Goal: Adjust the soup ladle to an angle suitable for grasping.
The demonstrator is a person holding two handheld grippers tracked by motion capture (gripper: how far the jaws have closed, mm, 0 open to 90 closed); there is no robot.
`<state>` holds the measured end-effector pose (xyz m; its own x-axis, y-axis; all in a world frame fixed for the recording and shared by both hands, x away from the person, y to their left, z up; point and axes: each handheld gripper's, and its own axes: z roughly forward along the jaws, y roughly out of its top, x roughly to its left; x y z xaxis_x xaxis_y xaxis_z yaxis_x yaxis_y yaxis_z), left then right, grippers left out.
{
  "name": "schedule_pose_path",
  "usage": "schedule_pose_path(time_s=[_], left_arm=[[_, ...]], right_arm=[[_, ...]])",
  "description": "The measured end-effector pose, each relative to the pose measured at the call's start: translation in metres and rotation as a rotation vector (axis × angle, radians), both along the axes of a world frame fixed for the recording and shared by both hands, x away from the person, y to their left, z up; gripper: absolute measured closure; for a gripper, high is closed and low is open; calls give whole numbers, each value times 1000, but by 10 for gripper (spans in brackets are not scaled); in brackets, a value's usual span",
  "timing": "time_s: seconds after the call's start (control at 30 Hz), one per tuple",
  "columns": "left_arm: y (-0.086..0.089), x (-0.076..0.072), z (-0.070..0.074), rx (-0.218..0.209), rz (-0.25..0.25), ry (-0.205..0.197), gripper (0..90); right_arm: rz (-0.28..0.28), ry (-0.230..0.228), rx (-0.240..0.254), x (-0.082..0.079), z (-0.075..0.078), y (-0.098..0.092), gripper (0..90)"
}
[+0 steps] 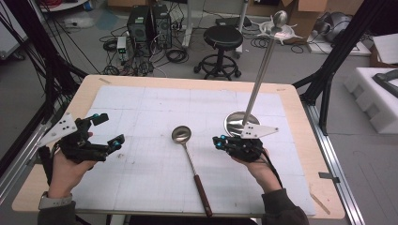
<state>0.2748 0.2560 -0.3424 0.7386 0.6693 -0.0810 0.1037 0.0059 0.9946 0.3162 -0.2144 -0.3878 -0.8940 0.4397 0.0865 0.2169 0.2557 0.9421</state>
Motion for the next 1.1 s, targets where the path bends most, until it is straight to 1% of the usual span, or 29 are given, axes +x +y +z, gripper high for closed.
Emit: schedule_pose_path(time_s=[0.1, 0.13, 0.17, 0.2, 0.23, 0.27, 0.3, 0.33, 0.37, 0.43, 0.47, 0.5, 0.53, 0.6, 0.63, 0.67, 0.7, 0.77, 0.8, 0.83, 0.87, 0.9, 1.03, 1.07, 1.1], left_arm=[[0, 1, -3, 9, 11, 9, 18], [0, 1, -3, 9, 11, 9, 18], [0, 2, -4, 10, 14, 12, 18], [0, 2, -4, 14, 14, 12, 18], [0, 2, -5, 15, 15, 11, 18], [0, 2, -4, 16, 15, 10, 18], [0, 1, -4, 9, 17, 8, 18], [0, 1, -4, 9, 17, 8, 18], [1, 1, -4, 10, 17, 8, 18], [1, 1, -4, 10, 16, 8, 18], [1, 2, -5, 12, 16, 12, 18], [1, 2, -5, 12, 16, 12, 18], [1, 2, -5, 11, 16, 15, 18], [1, 2, -6, 12, 15, 17, 18], [1, 2, -6, 14, 15, 18, 18], [1, 2, -6, 14, 15, 18, 18], [1, 2, -6, 12, 16, 19, 18], [2, 2, -5, 8, 14, 17, 18], [2, 2, -5, 8, 14, 17, 18], [2, 2, -5, 8, 13, 16, 18], [2, 2, -5, 8, 13, 16, 18], [2, 2, -5, 8, 13, 16, 18], [2, 2, -5, 8, 13, 16, 18], [2, 1, -5, 7, 12, 16, 18], [2, 1, -5, 7, 12, 16, 18]], right_arm=[[12, 15, -17, 5, -6, 12, 897], [12, 15, -17, 5, -6, 12, 897], [12, 27, -20, 9, -9, 18, 898], [12, 27, -20, 9, -9, 18, 898], [12, 49, -17, 13, -13, 23, 900], [12, 49, -17, 13, -13, 23, 900], [7, 64, -26, 17, -16, 27, 900], [7, 64, -26, 17, -16, 27, 900], [5, 79, -36, 21, -20, 33, 900], [9, 81, -40, 23, -22, 36, 900], [19, 90, -59, 25, -25, 43, 900], [19, 90, -59, 25, -25, 43, 900], [35, 91, -79, 28, -29, 53, 900], [39, 94, -88, 28, -30, 56, 900], [55, 99, -107, 31, -34, 66, 900], [55, 99, -107, 31, -34, 66, 900], [63, 106, -130, 32, -37, 74, 900], [78, 95, -154, 34, -39, 81, 900], [78, 95, -154, 34, -39, 81, 900], [86, 104, -165, 36, -42, 88, 900], [86, 104, -165, 36, -42, 88, 900], [91, 106, -182, 39, -46, 94, 900], [91, 113, -193, 43, -51, 100, 900], [86, 127, -209, 44, -54, 103, 900], [86, 127, -209, 44, -54, 103, 900]])
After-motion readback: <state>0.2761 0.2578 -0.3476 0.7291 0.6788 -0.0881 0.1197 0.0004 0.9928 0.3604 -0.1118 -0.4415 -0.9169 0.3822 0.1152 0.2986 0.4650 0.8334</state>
